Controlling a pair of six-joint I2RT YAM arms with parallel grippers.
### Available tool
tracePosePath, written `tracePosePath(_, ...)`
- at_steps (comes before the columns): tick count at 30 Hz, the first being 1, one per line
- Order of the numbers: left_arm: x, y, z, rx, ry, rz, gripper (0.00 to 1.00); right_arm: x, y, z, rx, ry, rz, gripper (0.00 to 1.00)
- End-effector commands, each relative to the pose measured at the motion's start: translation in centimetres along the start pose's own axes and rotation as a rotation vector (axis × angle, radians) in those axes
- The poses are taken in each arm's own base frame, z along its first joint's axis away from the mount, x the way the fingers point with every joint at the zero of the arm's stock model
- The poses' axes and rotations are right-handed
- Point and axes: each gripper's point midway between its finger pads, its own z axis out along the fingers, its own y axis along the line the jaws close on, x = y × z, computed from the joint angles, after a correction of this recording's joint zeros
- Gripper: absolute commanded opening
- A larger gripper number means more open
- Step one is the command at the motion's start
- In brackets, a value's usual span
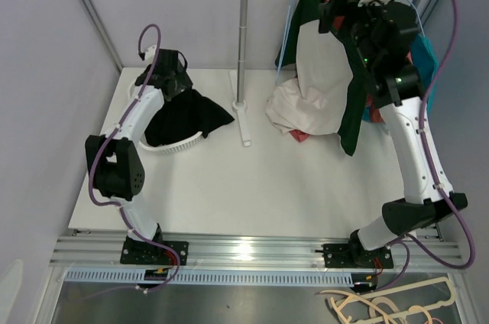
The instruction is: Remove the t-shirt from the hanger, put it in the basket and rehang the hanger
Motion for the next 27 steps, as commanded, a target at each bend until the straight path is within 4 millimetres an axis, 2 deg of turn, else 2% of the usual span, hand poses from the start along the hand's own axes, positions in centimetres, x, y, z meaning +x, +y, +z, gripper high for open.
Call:
tracePosePath(1,1.6,0.5,-0.1,0.009,0.037,-0.069,0.99,-4.6,-3.6,-3.2,0.121,-0.071,-0.069,1.0)
tracePosePath(2,1.3,0.6,-0.5,0.014,0.028,-0.073,0.99,-4.7,-4.2,-3.4,0.128,-0.065,-0.08,0.99)
tracePosePath(3,0.9,0.9,-0.7,-0.001,0.018,-0.072,1.0,-3.7,-4.9,-3.1,0.133,-0.021,-0.089,0.99)
tracePosePath(4,0.9,1.2,-1.0,-0.027,0.014,-0.061,0.99,-3.8,-6.4,-3.2,0.153,-0.011,-0.095,0.99)
tracePosePath(5,-0.5,1.1,-1.8,-0.041,-0.019,-0.047,0.99,-4.8,-6.3,-3.4,0.117,-0.023,-0.101,0.99)
tracePosePath(6,-1.5,1.4,-2.9,-0.092,-0.054,-0.022,1.0,-3.5,-6.9,-2.7,0.114,0.024,-0.104,0.99)
tracePosePath(7,-2.8,1.2,-3.9,-0.103,-0.09,-0.015,1.0,-3.3,-7.0,-2.5,0.086,0.037,-0.104,0.99)
tracePosePath(8,-3.2,1.1,-4.6,-0.114,-0.112,0.012,0.99,-4.4,-7.2,-2.6,0.05,0.021,-0.11,1.0)
tracePosePath(9,-4.4,1.0,-6.2,-0.109,-0.152,0.011,0.99,-4.2,-7.4,-2.4,0.033,0.031,-0.107,0.99)
tracePosePath(10,-5.2,0.3,-7.6,-0.095,-0.194,0.012,1.0,-2.9,-7.7,-1.5,0.017,0.068,-0.096,1.0)
tracePosePath(12,-6.4,-0.7,-9.6,-0.032,-0.239,0.015,0.99,-3.2,-7.6,-1.1,-0.042,0.064,-0.097,0.99)
tracePosePath(13,-7.2,-2.3,-11.5,0.074,-0.272,-0.004,1.0,-2.1,-7.7,-0.4,-0.06,0.089,-0.094,0.99)
tracePosePath(14,-7.8,-3.2,-12.7,0.138,-0.303,0.026,0.99,-1.9,-7.8,-0.2,-0.074,0.094,-0.092,0.98)
tracePosePath(15,-7.4,-4.4,-13.6,0.205,-0.319,0.048,1.0,-1.6,-7.3,0.1,-0.112,0.099,-0.087,0.96)
tracePosePath(16,-8.4,-5.2,-16.0,0.287,-0.368,0.047,1.0,-0.9,-7.3,0.6,-0.129,0.113,-0.08,0.96)
tracePosePath(17,-8.7,-5.9,-16.6,0.32,-0.418,0.072,0.99,-0.5,-7.1,0.8,-0.144,0.122,-0.066,0.96)
tracePosePath(18,-8.5,-7.0,-18.1,0.365,-0.439,0.091,1.0,0.0,-6.8,1.0,-0.17,0.131,-0.058,0.96)
tracePosePath(20,-9.2,-7.6,-20.4,0.399,-0.492,0.125,1.0,1.0,-6.6,1.7,-0.188,0.15,-0.041,0.92)
tracePosePath(24,-8.3,-9.8,-24.8,0.494,-0.554,0.193,1.0,2.4,-6.8,2.8,-0.204,0.171,-0.021,0.86)
tracePosePath(27,-8.0,-10.6,-27.1,0.524,-0.598,0.228,0.99,3.0,-6.8,3.5,-0.212,0.173,-0.018,0.83)
